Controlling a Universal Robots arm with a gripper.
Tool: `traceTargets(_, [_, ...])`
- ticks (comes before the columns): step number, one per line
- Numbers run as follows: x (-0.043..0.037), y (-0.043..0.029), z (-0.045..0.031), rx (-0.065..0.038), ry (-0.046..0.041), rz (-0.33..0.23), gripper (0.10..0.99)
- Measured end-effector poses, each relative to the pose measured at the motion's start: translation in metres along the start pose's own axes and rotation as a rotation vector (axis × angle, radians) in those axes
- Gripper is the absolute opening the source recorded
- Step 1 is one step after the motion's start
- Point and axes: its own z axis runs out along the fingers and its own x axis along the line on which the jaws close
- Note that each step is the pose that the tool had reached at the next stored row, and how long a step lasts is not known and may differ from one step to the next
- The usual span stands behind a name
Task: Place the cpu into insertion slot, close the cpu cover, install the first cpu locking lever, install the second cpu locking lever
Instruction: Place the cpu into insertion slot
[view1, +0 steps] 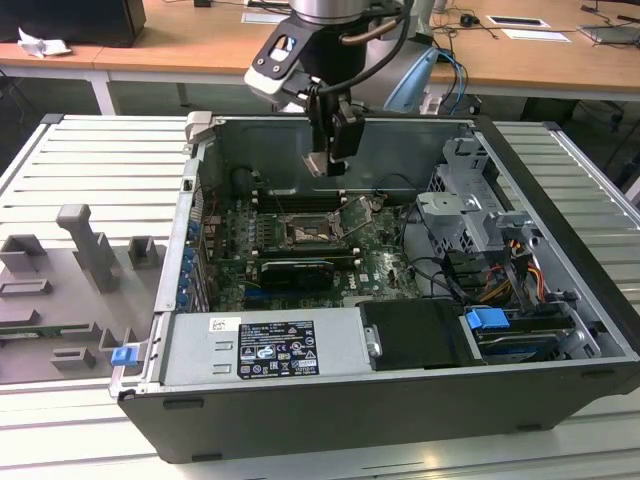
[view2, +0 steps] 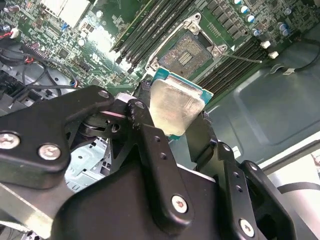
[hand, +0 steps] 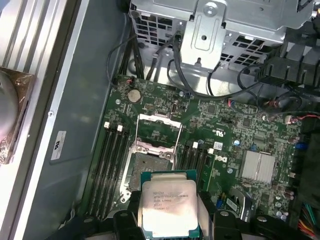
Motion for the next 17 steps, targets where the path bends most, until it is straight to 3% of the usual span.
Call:
traceTargets(5, [-0.0001,-0.0003,0.0044,0.001,-0.0010,0.015,0.529])
traceTargets(11, [-0.0001,-0.0005,0.0056,-0.001,-0.0103,0.121,0.529])
traceTargets(17, [-0.0002,-0.0008,0.0083,-0.001,-0.0116,0.131,0.529])
